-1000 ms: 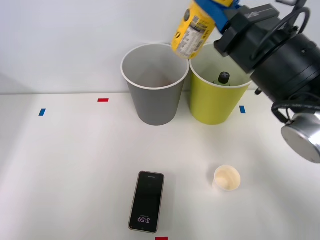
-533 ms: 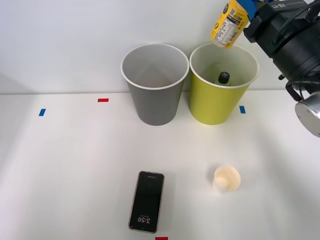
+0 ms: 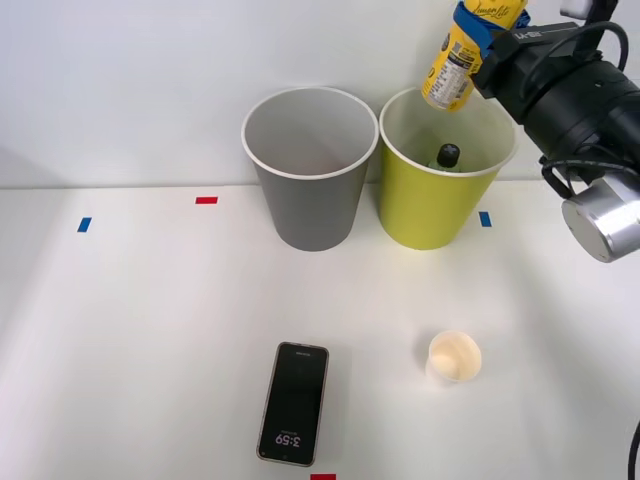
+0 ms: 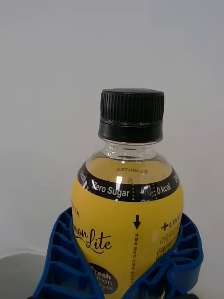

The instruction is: Put cans in the gray bin, plastic bottles in the light green bin

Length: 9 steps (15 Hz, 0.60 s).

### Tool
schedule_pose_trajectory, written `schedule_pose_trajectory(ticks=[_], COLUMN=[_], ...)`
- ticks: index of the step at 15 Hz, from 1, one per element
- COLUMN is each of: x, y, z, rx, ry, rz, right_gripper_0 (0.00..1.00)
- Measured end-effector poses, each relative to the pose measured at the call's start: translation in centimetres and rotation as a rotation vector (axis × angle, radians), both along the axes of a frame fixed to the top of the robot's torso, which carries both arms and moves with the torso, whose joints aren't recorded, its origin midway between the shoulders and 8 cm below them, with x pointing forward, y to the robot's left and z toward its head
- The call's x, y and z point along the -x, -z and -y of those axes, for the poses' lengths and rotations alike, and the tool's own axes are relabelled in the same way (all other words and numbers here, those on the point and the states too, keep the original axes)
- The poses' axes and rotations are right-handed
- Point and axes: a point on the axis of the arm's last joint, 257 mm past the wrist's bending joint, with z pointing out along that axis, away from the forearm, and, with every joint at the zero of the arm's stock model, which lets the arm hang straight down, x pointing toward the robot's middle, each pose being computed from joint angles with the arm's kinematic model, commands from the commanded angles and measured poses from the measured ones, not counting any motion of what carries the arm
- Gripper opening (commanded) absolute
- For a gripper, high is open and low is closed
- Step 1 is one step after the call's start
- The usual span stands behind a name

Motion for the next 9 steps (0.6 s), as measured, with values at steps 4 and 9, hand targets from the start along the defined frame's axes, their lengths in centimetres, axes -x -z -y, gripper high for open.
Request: schedule_pose_trajectory(ticks=[4, 9], x=[-2.3, -2.6], y=[1.7, 2.8], z=[-0.3, -0.9], rx=[0.051, 0.064], ry=[0.049, 0.044], rz=[-0.01, -0.026], right_gripper_0=[0.0, 1.0])
